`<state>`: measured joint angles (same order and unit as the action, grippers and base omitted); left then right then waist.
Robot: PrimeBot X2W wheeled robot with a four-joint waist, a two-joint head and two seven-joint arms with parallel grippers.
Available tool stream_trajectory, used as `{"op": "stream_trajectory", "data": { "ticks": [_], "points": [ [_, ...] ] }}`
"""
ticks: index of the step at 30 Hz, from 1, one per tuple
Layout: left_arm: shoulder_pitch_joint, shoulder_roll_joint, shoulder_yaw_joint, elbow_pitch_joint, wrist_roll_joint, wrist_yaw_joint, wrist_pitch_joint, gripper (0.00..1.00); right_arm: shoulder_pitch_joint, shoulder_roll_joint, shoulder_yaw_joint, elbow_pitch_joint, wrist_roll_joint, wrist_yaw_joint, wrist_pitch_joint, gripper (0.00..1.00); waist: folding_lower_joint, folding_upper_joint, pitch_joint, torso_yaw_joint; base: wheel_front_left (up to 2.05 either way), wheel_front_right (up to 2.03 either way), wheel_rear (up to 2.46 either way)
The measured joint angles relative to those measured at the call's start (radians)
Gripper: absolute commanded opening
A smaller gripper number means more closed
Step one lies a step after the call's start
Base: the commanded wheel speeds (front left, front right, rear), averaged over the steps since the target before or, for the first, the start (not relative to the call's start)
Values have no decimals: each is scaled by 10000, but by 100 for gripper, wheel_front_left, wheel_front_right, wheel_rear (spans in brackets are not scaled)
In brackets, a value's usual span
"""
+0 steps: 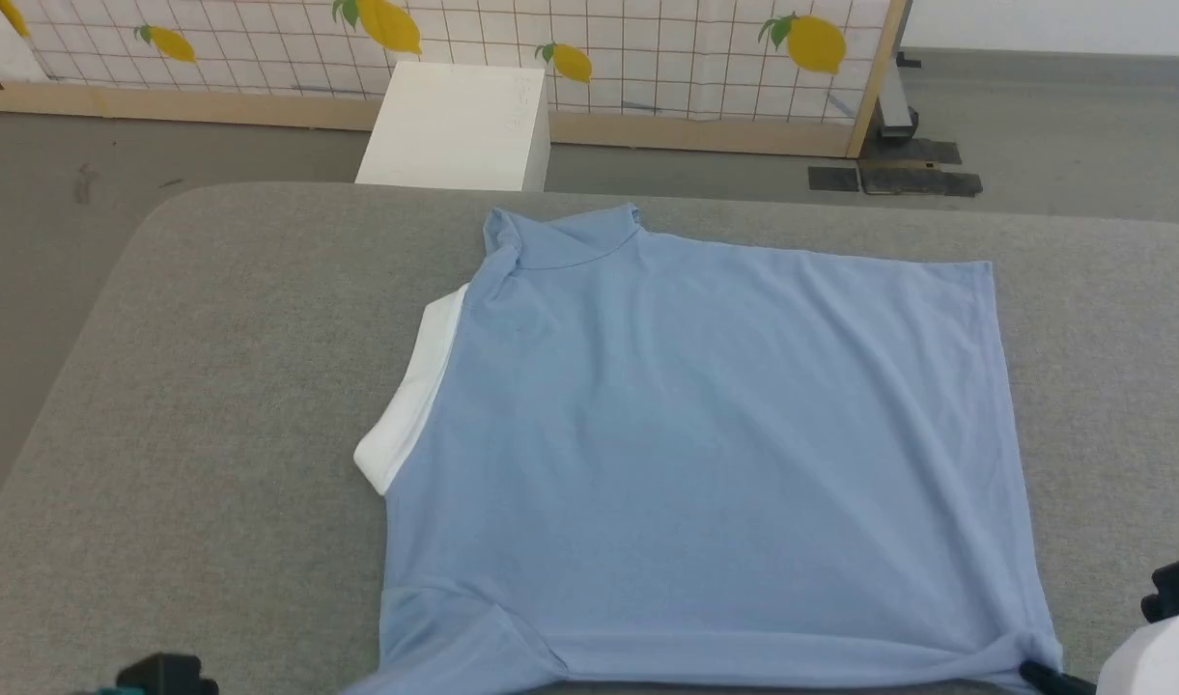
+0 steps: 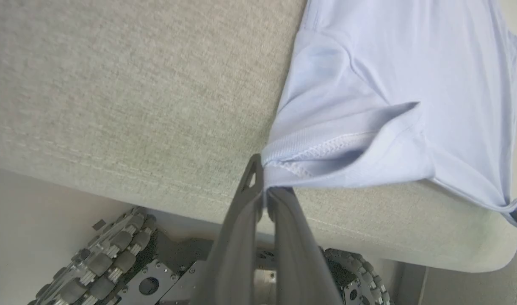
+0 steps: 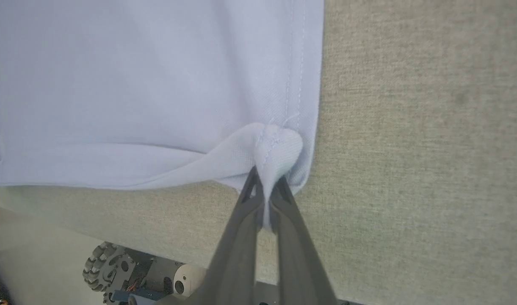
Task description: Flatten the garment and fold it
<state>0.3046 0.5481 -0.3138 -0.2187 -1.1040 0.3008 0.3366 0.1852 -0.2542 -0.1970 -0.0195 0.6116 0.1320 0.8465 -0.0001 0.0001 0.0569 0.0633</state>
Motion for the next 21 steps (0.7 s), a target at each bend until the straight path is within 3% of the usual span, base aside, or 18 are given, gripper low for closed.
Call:
{"op": "stream_trajectory", "data": {
  "ticks": [4, 11, 21],
  "points": [
    [-358, 343, 142, -337, 355, -234, -259, 0, -175, 142, -105, -343, -92, 0, 75, 0, 0, 0, 90, -10, 0, 0, 0],
    [-2528, 805, 213, -422, 1137, -968, -422, 0, -1419, 268, -324, -629, -345, 0, 163, 0, 0, 0, 470, -84, 0, 0, 0],
    [-6399, 662, -401, 1287, 1914, -2382, -165, 0, -3450, 305, -326, -383, -920, -2, 604, 0, 1, -1, 1635, -243, 0, 0, 0]
  ]
}}
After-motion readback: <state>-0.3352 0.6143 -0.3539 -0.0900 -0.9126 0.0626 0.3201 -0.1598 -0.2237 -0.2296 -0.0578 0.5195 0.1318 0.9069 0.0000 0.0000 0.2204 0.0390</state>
